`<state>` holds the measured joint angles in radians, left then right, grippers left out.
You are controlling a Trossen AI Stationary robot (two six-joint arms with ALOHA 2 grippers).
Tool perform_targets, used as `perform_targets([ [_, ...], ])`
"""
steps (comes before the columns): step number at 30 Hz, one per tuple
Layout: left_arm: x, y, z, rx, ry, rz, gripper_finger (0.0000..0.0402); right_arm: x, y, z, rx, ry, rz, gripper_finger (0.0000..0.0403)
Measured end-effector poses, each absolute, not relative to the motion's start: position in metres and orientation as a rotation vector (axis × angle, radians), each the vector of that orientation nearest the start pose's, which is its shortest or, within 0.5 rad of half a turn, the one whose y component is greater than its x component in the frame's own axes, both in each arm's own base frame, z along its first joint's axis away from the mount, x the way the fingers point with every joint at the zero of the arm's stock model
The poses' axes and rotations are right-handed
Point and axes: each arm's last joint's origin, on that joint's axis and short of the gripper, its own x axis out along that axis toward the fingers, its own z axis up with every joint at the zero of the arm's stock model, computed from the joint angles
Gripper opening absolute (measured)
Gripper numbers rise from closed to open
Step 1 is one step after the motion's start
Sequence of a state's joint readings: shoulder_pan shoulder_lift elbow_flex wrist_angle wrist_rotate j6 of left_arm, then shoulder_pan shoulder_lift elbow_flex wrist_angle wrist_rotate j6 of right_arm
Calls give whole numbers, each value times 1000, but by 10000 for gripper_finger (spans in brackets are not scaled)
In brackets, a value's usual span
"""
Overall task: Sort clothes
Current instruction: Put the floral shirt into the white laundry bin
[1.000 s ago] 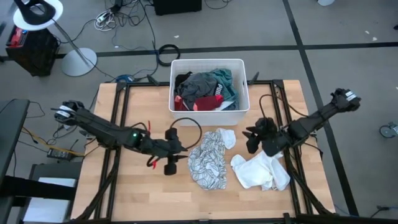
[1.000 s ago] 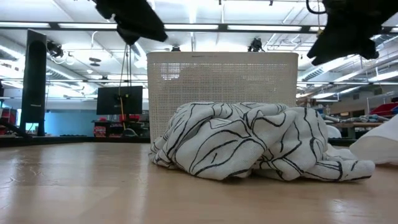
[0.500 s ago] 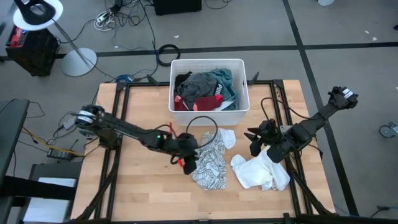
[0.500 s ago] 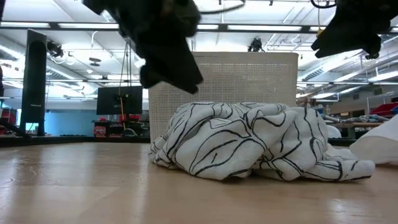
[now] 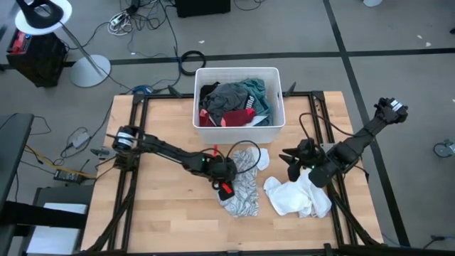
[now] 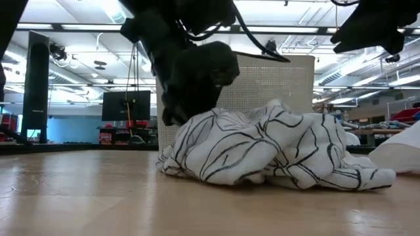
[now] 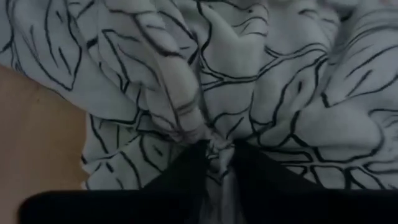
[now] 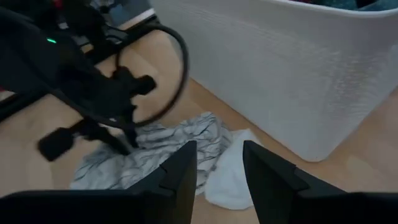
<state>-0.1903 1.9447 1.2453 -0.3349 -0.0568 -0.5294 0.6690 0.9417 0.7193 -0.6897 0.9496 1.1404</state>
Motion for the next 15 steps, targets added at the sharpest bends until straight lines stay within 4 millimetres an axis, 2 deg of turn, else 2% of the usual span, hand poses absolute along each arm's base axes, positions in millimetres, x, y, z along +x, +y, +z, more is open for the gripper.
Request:
perform_targets([
  [3,386,-72,155,-322,1021,141,21,145,91,256,433,366,-533,130],
  [7,387,-72,167,-310,994,127,6,141,97,256,433,346,-510,130],
  [11,390,-73,196,-258,976,111,3,138,104,255,425,333,-495,130],
  [15,390,-72,235,-177,946,126,2,136,109,252,414,328,-484,130],
])
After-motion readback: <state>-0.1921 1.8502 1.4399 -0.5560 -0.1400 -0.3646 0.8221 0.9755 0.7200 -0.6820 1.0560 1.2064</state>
